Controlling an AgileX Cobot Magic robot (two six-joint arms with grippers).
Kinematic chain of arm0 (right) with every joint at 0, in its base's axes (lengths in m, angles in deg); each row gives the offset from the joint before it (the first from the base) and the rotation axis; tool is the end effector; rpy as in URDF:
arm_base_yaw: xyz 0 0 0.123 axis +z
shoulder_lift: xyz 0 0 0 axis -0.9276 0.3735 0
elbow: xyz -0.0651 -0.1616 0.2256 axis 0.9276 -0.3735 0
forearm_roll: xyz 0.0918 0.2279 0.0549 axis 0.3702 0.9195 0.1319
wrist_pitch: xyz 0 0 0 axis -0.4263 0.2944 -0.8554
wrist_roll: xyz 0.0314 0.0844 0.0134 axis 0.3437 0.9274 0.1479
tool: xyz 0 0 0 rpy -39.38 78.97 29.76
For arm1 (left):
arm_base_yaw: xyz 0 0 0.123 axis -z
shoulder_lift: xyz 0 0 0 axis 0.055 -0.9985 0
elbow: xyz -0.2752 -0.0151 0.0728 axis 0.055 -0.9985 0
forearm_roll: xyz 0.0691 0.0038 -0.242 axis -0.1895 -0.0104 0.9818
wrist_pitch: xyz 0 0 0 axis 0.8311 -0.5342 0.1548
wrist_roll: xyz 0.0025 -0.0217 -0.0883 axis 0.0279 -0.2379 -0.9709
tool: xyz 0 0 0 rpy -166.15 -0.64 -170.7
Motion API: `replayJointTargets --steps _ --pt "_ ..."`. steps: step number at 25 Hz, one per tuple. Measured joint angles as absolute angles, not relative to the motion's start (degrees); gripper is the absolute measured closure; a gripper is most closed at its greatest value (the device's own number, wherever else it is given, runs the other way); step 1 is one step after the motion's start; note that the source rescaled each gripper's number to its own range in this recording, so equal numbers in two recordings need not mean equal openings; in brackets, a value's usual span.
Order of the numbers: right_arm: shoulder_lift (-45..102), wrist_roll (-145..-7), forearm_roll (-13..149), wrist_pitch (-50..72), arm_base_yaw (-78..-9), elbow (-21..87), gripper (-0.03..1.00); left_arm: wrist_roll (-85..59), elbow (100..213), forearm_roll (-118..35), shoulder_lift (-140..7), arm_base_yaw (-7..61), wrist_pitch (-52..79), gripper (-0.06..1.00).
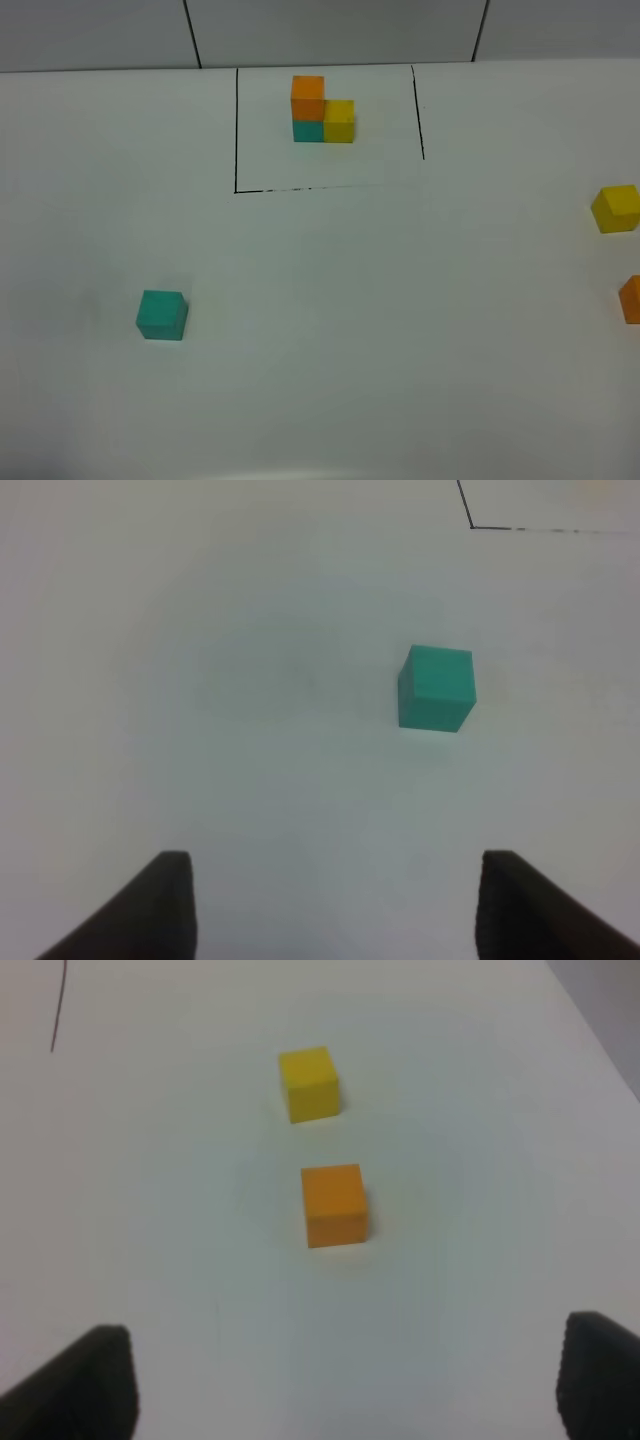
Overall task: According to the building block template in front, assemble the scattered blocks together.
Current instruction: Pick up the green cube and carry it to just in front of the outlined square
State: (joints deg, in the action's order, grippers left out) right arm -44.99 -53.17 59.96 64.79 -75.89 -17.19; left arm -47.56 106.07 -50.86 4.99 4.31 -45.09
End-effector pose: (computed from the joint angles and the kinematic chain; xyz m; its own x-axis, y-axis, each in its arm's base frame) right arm -0.0102 0.0018 0.2803 -0.4592 0.0594 -0.8864 0.1301 0.9915 -0.0009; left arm -0.0015 -0.0052 0.2775 -0.5035 -0.0291 -0.8635 0.0506 0.9967 -0.0631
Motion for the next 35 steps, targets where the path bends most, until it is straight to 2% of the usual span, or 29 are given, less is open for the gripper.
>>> replayJointTargets --steps 35 --pt "-44.99 -53.17 60.0 64.79 -75.89 -17.19 0.21 -47.56 106.07 -50.81 4.99 4.31 -45.09 0.59"
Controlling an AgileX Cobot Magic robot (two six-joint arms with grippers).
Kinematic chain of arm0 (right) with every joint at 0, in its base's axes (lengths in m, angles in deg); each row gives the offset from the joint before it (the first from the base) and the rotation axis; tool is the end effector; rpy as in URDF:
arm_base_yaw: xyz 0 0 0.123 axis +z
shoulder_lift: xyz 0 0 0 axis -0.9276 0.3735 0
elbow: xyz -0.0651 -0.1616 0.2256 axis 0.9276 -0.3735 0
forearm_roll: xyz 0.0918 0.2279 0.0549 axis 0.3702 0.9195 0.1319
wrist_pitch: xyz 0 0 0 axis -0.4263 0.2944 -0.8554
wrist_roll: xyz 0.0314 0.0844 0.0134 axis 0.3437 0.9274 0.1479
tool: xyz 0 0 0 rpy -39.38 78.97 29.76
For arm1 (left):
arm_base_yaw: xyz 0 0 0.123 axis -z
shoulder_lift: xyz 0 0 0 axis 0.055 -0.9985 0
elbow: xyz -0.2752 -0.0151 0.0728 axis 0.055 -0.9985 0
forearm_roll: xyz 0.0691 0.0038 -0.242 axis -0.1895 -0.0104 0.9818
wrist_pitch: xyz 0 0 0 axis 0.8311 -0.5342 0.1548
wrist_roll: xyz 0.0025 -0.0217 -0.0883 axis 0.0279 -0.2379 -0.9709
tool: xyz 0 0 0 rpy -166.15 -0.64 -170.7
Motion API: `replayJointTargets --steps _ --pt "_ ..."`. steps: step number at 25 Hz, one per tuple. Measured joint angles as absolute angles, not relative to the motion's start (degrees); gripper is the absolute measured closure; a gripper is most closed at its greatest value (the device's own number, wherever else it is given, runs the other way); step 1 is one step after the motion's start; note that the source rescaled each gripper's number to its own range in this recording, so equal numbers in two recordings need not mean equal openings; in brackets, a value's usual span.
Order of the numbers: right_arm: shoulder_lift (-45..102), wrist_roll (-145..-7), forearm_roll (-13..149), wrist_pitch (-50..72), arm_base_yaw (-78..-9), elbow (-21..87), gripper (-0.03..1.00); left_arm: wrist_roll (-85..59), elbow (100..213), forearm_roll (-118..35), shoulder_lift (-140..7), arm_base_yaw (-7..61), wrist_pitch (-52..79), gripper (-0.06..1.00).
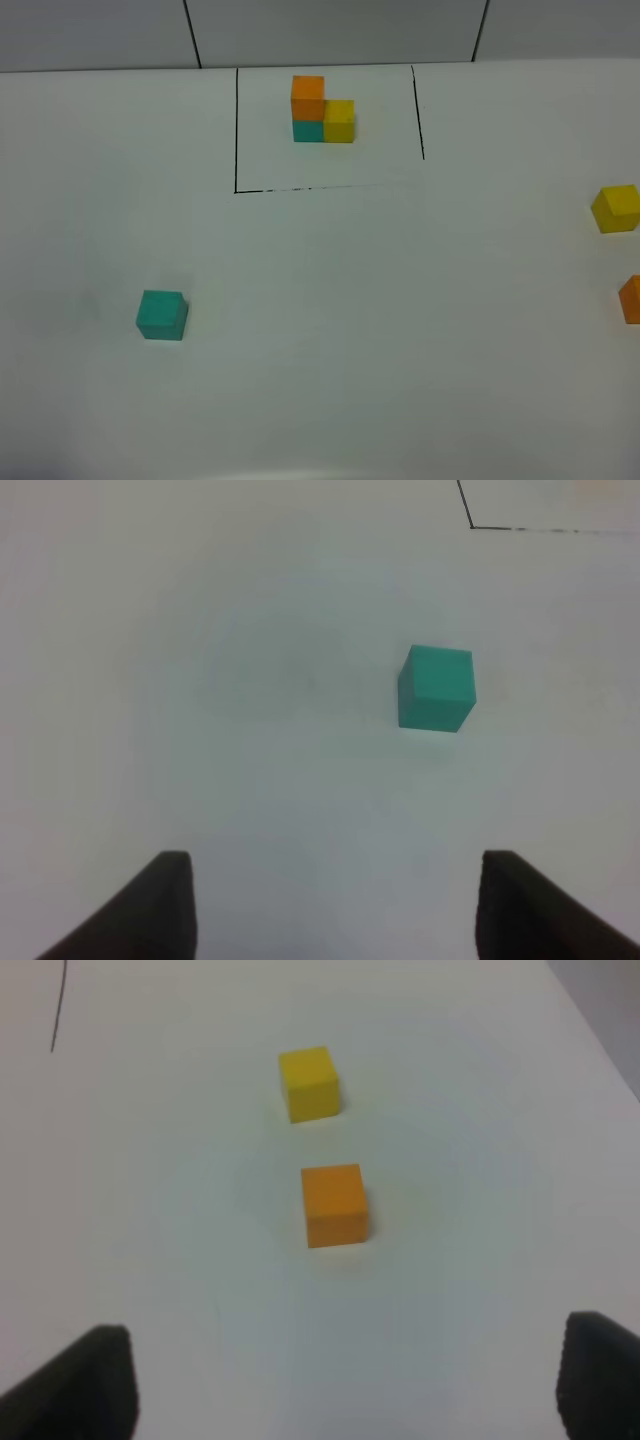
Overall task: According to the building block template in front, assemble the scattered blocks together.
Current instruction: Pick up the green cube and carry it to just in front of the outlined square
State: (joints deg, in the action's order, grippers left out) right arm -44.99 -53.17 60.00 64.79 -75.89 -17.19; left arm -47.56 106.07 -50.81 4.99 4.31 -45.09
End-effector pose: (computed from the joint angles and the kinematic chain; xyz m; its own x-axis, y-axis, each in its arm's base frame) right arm -0.0102 0.0019 0.2803 -0.4591 0.0597 -0.8864 0.1297 0.9915 -0.0004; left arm -0.0015 -0.0053 0.2775 -0.5036 -0.0295 -0.8635 0.0510 0.9967 -0.0638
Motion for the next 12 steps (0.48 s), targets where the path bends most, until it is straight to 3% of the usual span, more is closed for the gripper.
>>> replayJointTargets --steps 12 --pt "-44.99 -53.17 60.0 64.79 -75.89 -17.19 0.21 -47.59 106.71 -50.82 -1.77 4.31 -43.55 0.59"
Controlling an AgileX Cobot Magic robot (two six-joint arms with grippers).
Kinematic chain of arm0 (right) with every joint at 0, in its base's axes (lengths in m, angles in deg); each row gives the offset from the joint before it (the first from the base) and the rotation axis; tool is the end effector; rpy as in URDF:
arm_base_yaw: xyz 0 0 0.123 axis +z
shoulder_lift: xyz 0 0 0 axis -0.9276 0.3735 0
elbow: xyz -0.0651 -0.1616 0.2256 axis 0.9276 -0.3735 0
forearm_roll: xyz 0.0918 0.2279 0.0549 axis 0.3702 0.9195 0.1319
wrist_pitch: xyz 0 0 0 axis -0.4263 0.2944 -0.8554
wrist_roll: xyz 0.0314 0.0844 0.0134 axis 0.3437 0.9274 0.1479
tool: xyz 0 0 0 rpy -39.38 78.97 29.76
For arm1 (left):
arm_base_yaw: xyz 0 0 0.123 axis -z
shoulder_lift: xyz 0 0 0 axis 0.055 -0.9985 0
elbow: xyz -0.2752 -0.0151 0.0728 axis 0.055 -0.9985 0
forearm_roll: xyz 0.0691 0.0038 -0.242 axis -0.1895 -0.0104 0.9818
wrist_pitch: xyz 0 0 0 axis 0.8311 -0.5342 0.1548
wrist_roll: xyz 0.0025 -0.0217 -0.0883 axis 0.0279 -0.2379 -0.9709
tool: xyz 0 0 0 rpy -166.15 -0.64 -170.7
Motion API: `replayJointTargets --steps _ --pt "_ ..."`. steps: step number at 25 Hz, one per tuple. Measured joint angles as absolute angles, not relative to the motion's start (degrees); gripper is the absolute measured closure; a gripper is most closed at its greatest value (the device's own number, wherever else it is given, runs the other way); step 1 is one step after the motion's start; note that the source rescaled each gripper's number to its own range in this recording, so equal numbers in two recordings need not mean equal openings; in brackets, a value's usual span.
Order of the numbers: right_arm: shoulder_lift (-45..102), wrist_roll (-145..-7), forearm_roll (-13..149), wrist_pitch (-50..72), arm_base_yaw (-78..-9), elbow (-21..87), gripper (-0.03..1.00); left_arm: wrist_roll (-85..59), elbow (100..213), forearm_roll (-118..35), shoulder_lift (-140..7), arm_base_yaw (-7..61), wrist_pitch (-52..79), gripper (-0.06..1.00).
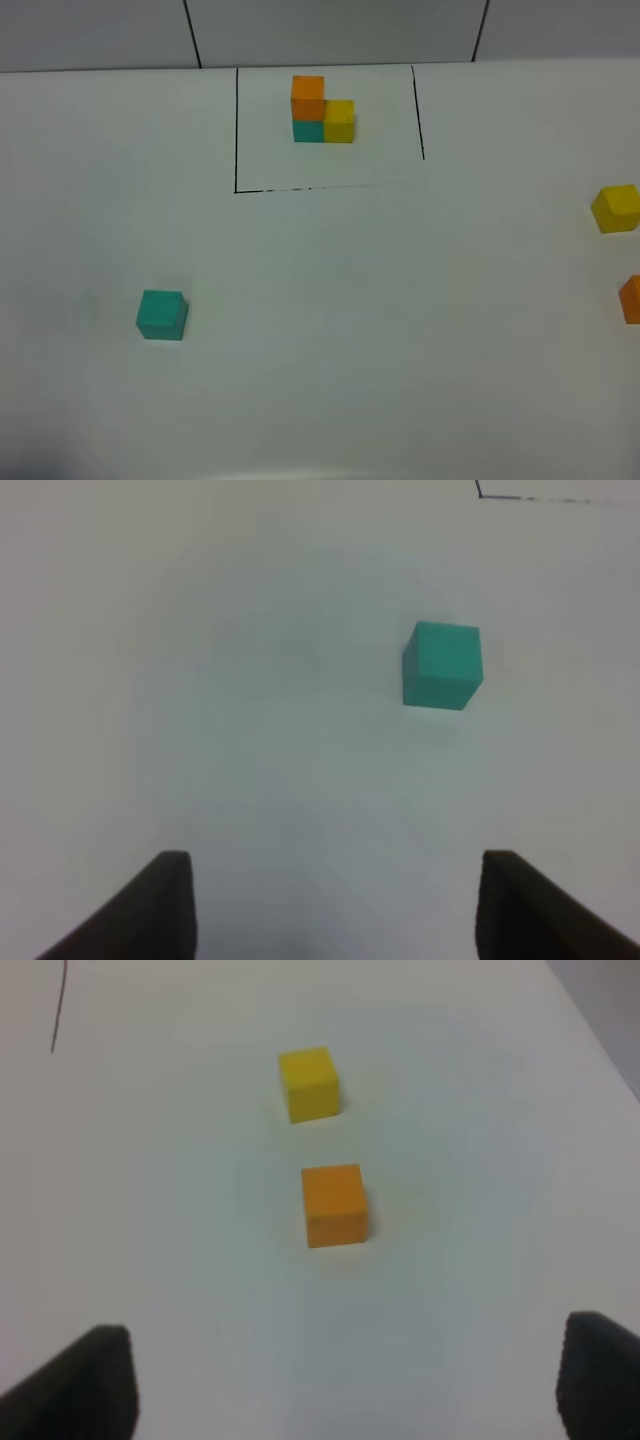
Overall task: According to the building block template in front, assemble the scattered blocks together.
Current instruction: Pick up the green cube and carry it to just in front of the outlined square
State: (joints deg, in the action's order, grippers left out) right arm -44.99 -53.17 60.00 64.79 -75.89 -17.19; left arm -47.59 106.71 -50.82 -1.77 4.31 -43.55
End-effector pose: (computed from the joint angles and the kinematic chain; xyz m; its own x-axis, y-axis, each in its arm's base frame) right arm -0.0102 0.0019 0.2803 -0.4591 0.0597 -0.8864 0.1297 0.9915 -0.0004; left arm 0.0173 -0.0055 0.2818 -0.5709 -0.0301 -0.8204 0.0439 0.9968 -0.0672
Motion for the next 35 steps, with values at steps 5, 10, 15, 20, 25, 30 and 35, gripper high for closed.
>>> replayJointTargets --steps 5,10,15,20,25,30,35 --pt "-44.99 -53.17 60.0 64.79 -75.89 -17.19 0.21 -45.72 108.91 -47.94 -12.07 4.31 -34.98 0.59" --pt "-44.99 -53.17 60.0 64.79 -75.89 -17.19 0.21 -39.34 111.36 -42.72 -25.75 4.31 -32.64 0.59" --pt "-44.99 -53.17 60.0 64.79 -75.89 -17.19 0.21 -37.64 114.27 -40.77 -39.04 4.31 -29.23 0.59" --pt "-44.99 -53.17 60.0 64.79 -75.89 -17.19 0.21 -37.43 117.65 -38.79 -52.11 4.31 -28.28 0.59" --pt "-44.99 -53.17 60.0 64.79 -75.89 -17.19 0.21 -37.61 119.73 -39.8 -62.79 9.14 -26.57 0.59" --pt "-44.99 -53.17 60.0 64.79 -75.89 -17.19 0.21 -45.64 122.85 -48.08 -70.72 18.25 -23.39 0.59" --pt "-44.99 -53.17 60.0 64.79 -75.89 -17.19 0.21 -58.36 126.81 -59.57 -78.38 25.17 -23.29 0.59"
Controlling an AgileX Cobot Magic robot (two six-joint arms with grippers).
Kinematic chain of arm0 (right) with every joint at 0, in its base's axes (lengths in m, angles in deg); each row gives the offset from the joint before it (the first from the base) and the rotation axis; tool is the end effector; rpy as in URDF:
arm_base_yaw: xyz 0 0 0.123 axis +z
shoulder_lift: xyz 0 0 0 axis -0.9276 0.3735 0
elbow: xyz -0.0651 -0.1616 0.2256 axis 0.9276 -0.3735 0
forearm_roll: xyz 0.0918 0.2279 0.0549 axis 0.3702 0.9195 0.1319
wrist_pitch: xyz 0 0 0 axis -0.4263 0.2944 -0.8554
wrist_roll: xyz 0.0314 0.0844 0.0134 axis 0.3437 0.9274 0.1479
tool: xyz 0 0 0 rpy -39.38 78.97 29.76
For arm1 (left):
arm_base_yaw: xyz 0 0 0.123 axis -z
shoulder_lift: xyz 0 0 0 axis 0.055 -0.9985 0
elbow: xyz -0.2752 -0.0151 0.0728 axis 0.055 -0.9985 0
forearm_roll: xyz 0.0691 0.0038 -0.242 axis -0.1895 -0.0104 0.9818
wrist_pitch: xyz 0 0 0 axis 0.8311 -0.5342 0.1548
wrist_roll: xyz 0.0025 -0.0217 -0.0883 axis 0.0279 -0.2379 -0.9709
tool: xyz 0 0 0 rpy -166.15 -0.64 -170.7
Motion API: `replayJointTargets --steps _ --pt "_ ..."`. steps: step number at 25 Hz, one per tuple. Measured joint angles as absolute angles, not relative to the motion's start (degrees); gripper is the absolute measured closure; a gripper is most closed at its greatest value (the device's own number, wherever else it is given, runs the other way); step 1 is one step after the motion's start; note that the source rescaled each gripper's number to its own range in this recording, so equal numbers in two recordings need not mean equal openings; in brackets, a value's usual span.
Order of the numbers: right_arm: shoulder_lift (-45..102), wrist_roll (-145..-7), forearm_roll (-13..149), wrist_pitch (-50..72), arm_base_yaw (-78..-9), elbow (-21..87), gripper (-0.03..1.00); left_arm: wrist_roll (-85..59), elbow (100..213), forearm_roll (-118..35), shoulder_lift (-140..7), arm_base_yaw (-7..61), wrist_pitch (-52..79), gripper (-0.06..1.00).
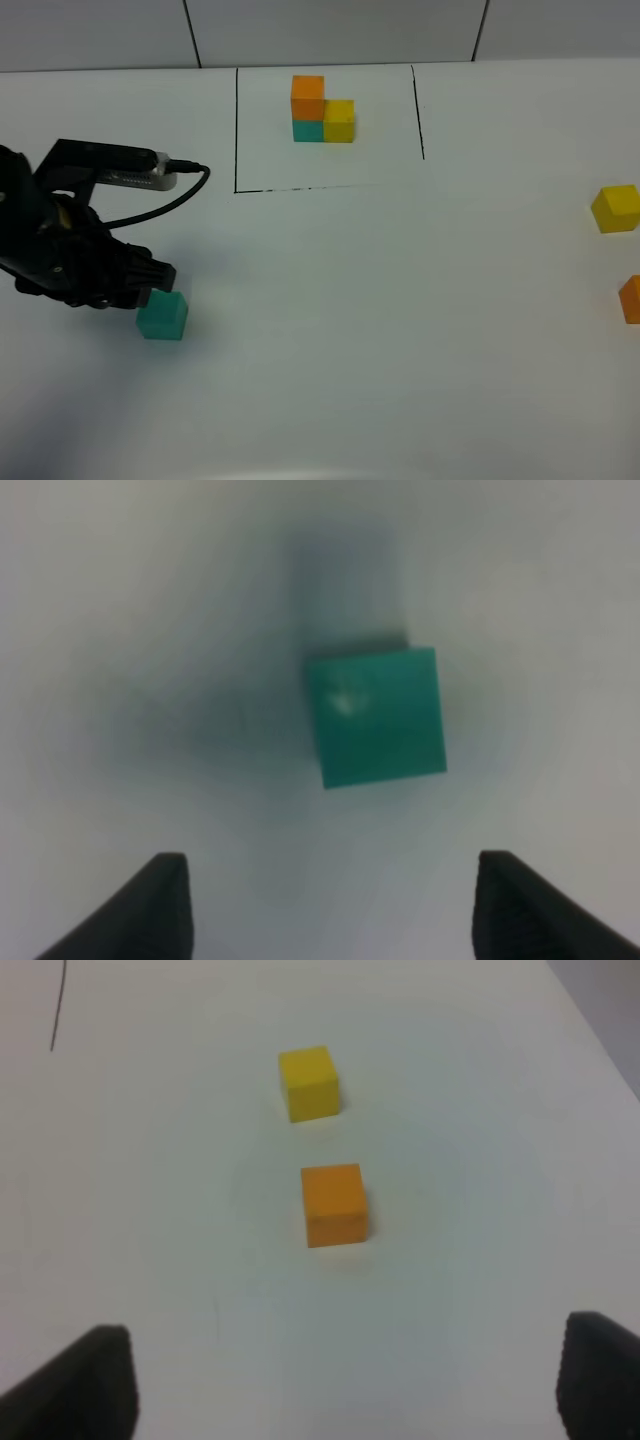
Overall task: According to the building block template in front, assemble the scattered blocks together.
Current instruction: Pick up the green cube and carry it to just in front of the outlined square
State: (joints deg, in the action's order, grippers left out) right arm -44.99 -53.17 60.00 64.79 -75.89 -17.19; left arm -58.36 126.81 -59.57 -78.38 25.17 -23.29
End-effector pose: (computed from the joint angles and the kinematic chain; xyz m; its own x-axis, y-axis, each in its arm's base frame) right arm -0.0102 0.0019 0.2803 -0.4591 0.0597 -0.8864 0.1297 0.9915 -0.0004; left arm 0.2545 -0.0974 0.2130 -0.9150 0.2291 -0.3320 0.2397 0.9708 0.0094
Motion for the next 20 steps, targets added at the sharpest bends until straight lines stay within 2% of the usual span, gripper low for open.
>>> replayJointTargets --steps 3,5,7,10,13,18,20 --pt "-44.99 -53.17 60.0 64.79 -75.89 -17.24 0.21 -62.82 127.27 -60.79 -82.17 26.2 -22.29 0.58" --pt "-44.99 -53.17 60.0 64.79 -75.89 -17.24 0.21 -63.17 127.27 -60.79 -84.1 26.32 -22.0 0.53" --pt "-44.99 -53.17 60.0 64.79 -75.89 -17.24 0.21 -63.01 127.27 -60.79 -85.32 26.39 -21.01 0.43" --pt "-44.99 -53.17 60.0 64.79 -75.89 -17.26 0.21 -62.94 127.27 -59.95 -86.99 26.39 -18.22 0.22" --pt "-44.99 -53.17 60.0 64.79 -75.89 -17.26 0.21 -62.94 127.27 -59.59 -88.73 26.39 -15.67 0.07" --pt "-44.99 -53.22 60.0 64.79 -75.89 -17.26 0.21 -62.89 127.27 -58.62 -92.97 26.39 -12.84 0.05" --pt "-44.99 -53.22 60.0 64.79 -75.89 -17.26 0.21 -62.89 127.27 -58.06 -94.94 26.39 -12.18 0.13"
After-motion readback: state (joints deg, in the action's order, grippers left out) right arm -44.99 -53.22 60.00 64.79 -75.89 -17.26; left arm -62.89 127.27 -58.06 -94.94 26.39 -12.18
